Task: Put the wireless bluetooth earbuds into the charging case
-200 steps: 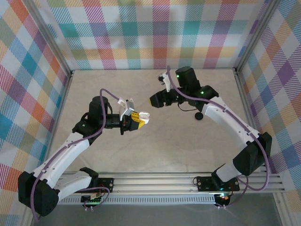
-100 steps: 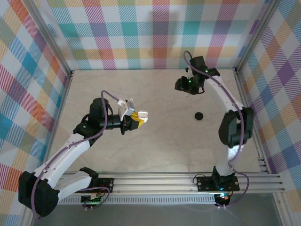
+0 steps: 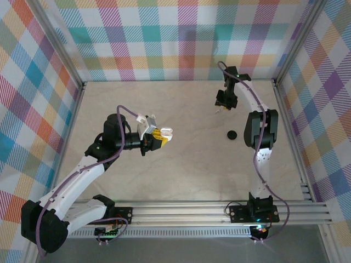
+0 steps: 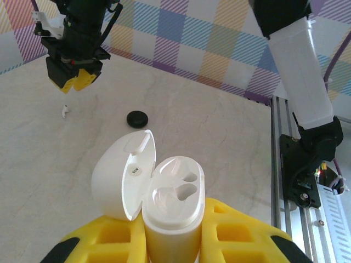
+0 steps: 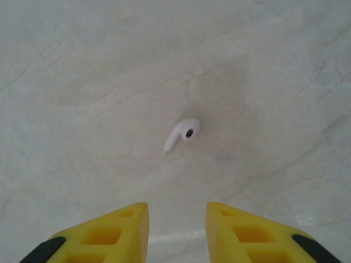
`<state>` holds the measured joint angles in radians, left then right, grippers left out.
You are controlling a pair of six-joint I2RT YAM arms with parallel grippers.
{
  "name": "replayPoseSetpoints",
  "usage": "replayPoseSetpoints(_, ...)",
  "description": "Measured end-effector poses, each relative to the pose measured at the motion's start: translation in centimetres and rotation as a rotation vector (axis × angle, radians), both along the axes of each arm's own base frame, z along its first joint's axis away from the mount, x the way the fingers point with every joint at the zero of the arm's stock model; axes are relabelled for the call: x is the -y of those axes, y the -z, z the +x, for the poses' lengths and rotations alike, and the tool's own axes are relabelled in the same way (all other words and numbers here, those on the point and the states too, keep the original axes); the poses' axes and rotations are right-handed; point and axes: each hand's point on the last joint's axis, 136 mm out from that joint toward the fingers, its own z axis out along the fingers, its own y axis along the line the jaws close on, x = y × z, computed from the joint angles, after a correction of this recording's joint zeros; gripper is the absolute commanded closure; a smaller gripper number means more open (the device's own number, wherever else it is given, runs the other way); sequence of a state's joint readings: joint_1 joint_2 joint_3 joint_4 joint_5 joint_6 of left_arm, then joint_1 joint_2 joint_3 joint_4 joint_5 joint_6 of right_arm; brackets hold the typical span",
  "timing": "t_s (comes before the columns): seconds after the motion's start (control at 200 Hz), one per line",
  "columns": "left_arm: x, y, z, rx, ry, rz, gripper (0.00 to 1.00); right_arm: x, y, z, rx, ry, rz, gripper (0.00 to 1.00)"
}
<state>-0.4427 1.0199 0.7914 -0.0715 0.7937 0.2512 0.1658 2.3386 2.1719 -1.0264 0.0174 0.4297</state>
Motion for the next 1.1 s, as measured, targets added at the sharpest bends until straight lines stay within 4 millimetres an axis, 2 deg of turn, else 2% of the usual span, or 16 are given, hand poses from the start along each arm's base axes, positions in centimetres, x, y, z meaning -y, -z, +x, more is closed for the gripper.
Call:
replayPoseSetpoints(0.115, 0.1, 0.1, 0.1, -0.001, 0.000, 0.000, 1.00, 0.2, 0.8, 1.4, -0.004, -0.001, -0.018, 0.58)
replayPoseSetpoints(0.315, 0.3, 0.3, 0.6, -0.001, 0.000, 0.000, 1.00, 0.3, 2.8, 3.0, -0.018, -0.010, -0.042, 0.59)
replayPoseSetpoints(0.5, 0.3, 0.5, 0.8, -0.002, -0.002, 0.001, 1.00, 0.4, 4.3, 2.4, -0.063, -0.010, -0.051, 0.62)
replayPoseSetpoints(0.685, 0.3, 0.5, 0.8, -0.004, -0.003, 0.003, 1.00, 0.4, 4.9, 2.1, -0.079, -0.014, -0.054, 0.74)
replayPoseSetpoints(0.815, 0.2, 0.8, 0.8, -0.007, -0.011, 0.008, 1.00, 0.4, 6.1, 1.4, -0.111, -0.029, -0.056, 0.77)
replayPoseSetpoints(0.925, 0.1, 1.2, 0.8, -0.013, -0.019, 0.013, 1.00, 0.4, 6.0, 1.1, -0.108, -0.046, -0.057, 0.77)
replayPoseSetpoints(1.1, -0.1, 0.9, 0.6, -0.007, -0.029, 0.010, 1.00, 0.5, 5.8, 0.3, -0.110, -0.079, -0.062, 0.85)
